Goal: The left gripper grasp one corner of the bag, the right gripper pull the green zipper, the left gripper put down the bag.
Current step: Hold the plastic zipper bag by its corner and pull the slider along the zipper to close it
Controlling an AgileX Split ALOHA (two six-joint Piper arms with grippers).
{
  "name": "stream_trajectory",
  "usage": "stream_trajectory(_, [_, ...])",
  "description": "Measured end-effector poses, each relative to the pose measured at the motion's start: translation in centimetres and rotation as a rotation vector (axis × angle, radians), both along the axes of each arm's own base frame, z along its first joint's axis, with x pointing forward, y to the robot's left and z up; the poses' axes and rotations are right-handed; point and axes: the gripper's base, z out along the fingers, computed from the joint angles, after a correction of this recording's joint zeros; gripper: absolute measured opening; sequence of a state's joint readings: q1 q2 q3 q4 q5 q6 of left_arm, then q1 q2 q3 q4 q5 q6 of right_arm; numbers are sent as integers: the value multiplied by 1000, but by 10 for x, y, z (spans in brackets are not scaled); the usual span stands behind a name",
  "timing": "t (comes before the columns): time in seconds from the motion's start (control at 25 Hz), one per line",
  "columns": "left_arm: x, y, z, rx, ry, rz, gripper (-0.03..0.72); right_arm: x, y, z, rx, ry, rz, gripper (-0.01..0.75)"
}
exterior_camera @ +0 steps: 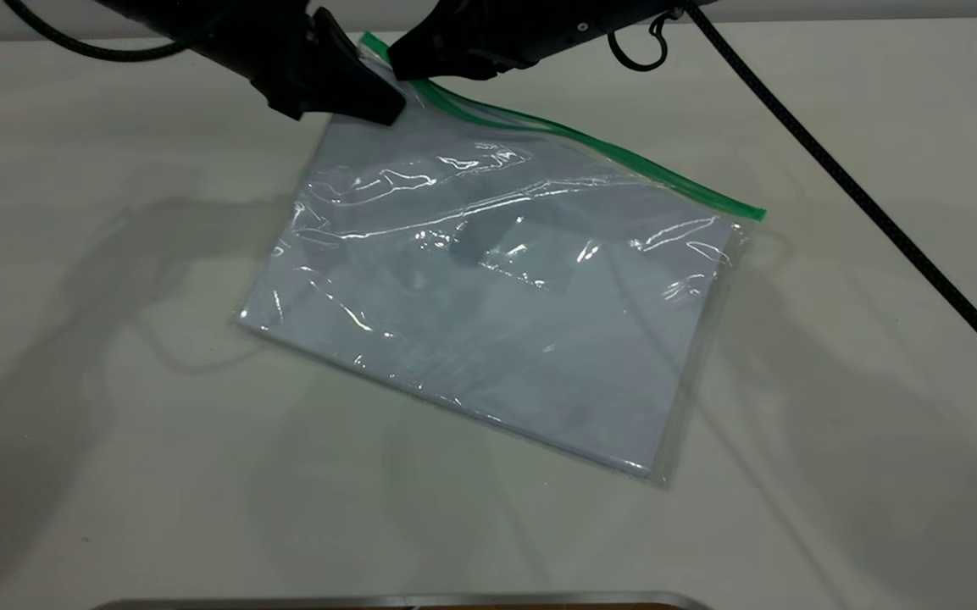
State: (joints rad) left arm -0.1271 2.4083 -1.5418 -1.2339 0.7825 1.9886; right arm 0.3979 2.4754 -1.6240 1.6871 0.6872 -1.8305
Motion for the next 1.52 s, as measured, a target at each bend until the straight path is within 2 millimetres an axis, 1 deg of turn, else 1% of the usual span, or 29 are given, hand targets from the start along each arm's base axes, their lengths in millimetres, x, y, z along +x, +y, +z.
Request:
stream_trajectory(0.24, [4,20,7,-111,2,22,55,3,-2,5,25,-5,-5,34])
stream_trajectory(0.64, [5,23,9,-136,-11,28,55,6,-5,3,-12,-21,-28,34])
stream_trajectory(0.8, [6,30,10,-156,-4,33,55,6,-8,1,-59,-41,-13,34])
stream_trajectory(0.92, [6,38,11,-174,1,43,55,10,-17,-1,-88,-53,-18,34])
stream_trajectory(1.12, [9,51,13,-204,4,73,55,20,-39,-9,-127,-51,-65,35])
stream_trajectory(1.32, [9,53,14,-210,1,80,55,27,-61,-22,-155,-32,-107,36])
stream_trajectory(1.52, [9,53,14,-211,-1,81,55,30,-76,-33,-171,-12,-129,37])
